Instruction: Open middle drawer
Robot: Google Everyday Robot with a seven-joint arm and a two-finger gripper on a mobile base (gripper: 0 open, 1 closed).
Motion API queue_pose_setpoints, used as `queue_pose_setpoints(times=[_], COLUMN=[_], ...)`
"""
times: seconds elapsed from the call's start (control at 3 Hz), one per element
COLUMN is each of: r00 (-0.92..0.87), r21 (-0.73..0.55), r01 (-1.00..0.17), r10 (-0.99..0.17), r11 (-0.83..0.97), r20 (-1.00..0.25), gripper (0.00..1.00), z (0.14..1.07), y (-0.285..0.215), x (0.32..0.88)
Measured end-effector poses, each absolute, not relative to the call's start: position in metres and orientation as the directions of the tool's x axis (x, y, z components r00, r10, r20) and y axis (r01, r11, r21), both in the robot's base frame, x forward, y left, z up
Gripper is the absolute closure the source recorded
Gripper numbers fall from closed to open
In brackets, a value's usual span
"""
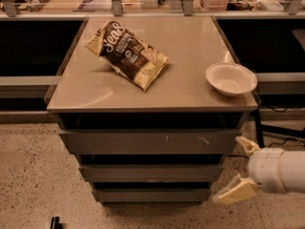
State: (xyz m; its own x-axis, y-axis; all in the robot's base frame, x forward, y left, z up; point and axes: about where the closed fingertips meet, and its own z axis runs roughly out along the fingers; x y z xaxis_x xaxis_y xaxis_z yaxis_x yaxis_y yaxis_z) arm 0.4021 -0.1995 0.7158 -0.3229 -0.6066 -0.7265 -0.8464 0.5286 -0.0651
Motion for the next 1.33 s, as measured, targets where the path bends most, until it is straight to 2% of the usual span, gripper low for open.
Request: queue_pose_setpoints(times=[0.33,0.67,1.33], r00=[-0.357,-0.406,-0.416], r21=[0.018,0.083,0.113], r01=[-0.820,-0.799,-0.816], r10=[-0.487,-0.432,-0.440], r11=[0.572,0.596,0.567], r20=[-0.797,-0.806,-0.796], gripper=[0.00,0.00,0.00], z=[0.658,0.609,0.584], y=[-0.191,-0.186,-0.188], x=[0.389,0.386,0.386])
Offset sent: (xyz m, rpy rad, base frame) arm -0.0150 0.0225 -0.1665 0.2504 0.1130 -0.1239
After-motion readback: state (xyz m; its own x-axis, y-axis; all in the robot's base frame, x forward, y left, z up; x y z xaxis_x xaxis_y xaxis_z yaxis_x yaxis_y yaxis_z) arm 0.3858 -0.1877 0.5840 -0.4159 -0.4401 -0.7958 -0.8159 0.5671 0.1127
